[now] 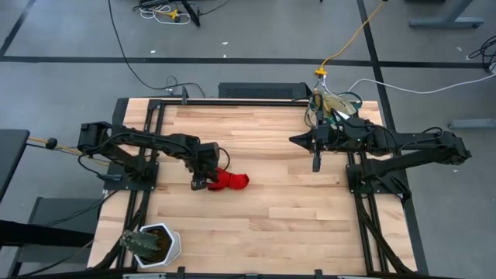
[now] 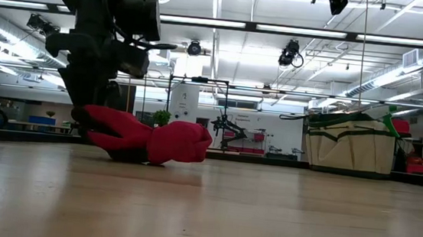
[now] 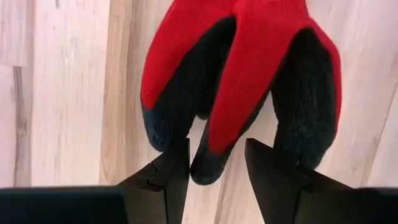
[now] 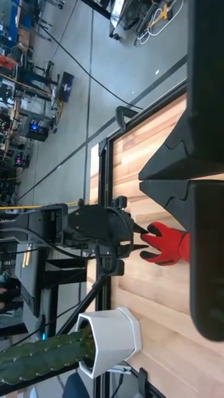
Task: Pick & Place Garden tools in Gardening bag
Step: Put the red gloves scissors into the gardening bag
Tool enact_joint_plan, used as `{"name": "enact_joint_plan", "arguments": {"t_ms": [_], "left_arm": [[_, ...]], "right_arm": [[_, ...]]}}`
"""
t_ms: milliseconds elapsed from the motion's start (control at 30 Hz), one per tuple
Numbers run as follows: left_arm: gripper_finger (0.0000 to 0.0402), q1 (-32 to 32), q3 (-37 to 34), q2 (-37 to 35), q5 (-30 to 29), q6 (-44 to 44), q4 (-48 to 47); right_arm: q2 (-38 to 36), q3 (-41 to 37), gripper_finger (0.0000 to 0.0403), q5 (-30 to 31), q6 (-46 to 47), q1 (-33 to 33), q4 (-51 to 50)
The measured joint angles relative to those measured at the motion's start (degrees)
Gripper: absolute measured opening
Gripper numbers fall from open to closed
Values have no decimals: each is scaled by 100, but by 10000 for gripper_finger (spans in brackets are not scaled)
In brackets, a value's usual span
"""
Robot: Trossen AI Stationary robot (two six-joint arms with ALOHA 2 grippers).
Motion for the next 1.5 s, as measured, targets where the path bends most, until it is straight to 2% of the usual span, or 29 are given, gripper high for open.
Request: {"name": "enact_joint_plan", "arguments": {"t_ms": [433,1033,1333,1500], "left_arm": [[157,28,0,4,9,28,43],[49,28,0,4,160,5,45],[14,28,2,2,186,6,43],[11,28,2,2,351,48,43]], "right_arm": [[0,0,0,0,-2,0,-31],[0,0,0,0,-2,0,-26],[0,0,0,0,-2,2,-24],[0,0,0,0,-4,0,-24]]}}
